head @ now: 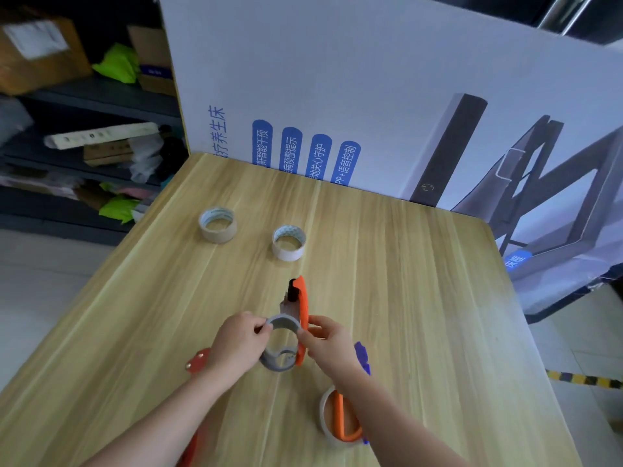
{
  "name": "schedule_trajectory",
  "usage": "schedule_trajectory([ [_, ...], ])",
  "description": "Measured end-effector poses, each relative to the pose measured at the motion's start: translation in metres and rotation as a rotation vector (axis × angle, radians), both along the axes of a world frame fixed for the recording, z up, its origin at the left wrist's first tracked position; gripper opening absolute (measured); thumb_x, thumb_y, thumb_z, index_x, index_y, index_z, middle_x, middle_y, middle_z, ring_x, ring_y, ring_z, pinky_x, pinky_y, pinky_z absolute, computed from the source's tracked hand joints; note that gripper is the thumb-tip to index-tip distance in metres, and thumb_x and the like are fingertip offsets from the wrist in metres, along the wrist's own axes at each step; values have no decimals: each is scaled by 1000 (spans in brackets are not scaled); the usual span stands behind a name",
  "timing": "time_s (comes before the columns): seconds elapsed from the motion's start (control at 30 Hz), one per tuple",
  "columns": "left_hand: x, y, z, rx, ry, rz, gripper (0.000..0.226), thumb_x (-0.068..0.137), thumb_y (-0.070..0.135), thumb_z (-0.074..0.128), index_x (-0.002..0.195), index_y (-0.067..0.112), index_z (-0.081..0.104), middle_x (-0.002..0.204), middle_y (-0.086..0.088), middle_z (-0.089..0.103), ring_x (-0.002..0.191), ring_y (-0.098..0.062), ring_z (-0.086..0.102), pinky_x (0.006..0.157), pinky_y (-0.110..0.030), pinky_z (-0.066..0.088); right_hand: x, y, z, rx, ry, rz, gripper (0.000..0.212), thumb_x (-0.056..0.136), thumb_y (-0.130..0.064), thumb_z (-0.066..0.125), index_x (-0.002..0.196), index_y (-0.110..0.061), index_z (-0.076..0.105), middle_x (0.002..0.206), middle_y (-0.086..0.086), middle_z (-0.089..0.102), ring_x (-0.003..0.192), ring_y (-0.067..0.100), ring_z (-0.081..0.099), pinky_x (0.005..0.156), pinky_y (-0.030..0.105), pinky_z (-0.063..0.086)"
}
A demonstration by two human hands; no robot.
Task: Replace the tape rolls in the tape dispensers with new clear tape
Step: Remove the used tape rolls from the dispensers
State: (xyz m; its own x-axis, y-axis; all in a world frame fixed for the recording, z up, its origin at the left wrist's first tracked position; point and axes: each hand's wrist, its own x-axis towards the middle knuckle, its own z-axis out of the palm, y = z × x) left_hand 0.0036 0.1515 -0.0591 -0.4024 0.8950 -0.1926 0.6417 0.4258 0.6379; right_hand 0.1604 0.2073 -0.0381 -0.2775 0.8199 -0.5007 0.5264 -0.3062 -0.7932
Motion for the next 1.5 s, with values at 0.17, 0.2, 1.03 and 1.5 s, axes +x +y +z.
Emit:
schedule_trajectory([
  [0.17,35,-70,-11,-86,32,55,40,92,29,54,54,18,49,66,1,45,62,-19,50,57,-34,30,28,-54,-5,37,-155,166,23,87,-30,65,109,-23,69,92,-7,72,87,13,69,81,34,58],
  [0.2,40,-83,-15,-102,40,61,37,92,29,54,58,15,55,67,2,46,63,-19,51,56,-32,29,33,-66,-5,40,-182,197,22,87,-31,64,107,-23,69,92,-5,73,90,15,69,82,35,57],
  [1.03,111,-63,-14,-121,276,-372,24,93,31,49,101,13,62,107,-5,56,112,-23,48,92,-34,42,94,-66,-19,309,-550,6,33,89,-24,53,122,-21,56,111,1,54,105,23,55,77,30,44],
  [1.5,165,-9,-41,-327,104,-114,17,81,22,52,94,25,63,101,3,67,96,-23,64,67,-28,42,149,-24,-33,-147,-261,127,48,78,-28,65,125,-26,58,91,-7,64,82,13,62,78,30,55],
])
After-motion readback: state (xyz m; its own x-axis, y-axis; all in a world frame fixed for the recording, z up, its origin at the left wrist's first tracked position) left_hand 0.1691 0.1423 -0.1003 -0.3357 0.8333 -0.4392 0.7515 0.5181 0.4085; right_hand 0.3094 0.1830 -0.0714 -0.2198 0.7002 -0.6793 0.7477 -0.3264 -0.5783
